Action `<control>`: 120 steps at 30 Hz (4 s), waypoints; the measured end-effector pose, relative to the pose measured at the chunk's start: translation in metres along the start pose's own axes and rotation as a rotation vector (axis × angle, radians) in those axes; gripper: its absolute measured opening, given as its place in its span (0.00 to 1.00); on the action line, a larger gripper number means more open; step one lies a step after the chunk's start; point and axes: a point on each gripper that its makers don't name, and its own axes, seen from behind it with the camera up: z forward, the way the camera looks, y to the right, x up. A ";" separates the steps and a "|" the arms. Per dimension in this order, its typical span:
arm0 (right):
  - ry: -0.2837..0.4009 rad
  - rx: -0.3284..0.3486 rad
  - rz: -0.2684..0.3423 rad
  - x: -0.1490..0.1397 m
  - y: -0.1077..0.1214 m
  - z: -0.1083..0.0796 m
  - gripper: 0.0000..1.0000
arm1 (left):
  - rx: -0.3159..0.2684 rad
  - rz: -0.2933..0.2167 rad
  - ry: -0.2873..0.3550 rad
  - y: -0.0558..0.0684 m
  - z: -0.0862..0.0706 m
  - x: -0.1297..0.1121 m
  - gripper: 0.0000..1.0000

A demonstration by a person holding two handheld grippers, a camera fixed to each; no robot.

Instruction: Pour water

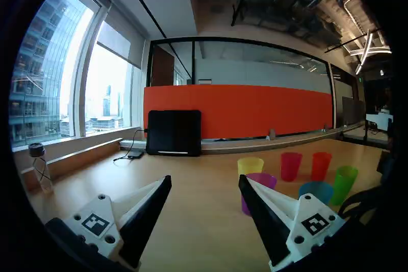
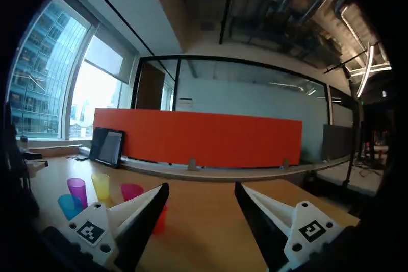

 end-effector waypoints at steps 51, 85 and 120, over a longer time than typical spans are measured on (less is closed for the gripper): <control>-0.068 -0.036 0.075 -0.070 0.029 0.005 1.00 | 0.000 0.000 0.000 0.000 0.000 0.000 0.98; -0.070 -0.029 0.077 -0.072 0.027 0.005 1.00 | 0.000 0.000 0.000 0.000 0.000 0.000 0.98; -0.070 -0.029 0.077 -0.072 0.027 0.005 0.99 | 0.000 -0.002 0.000 0.000 0.000 0.000 0.98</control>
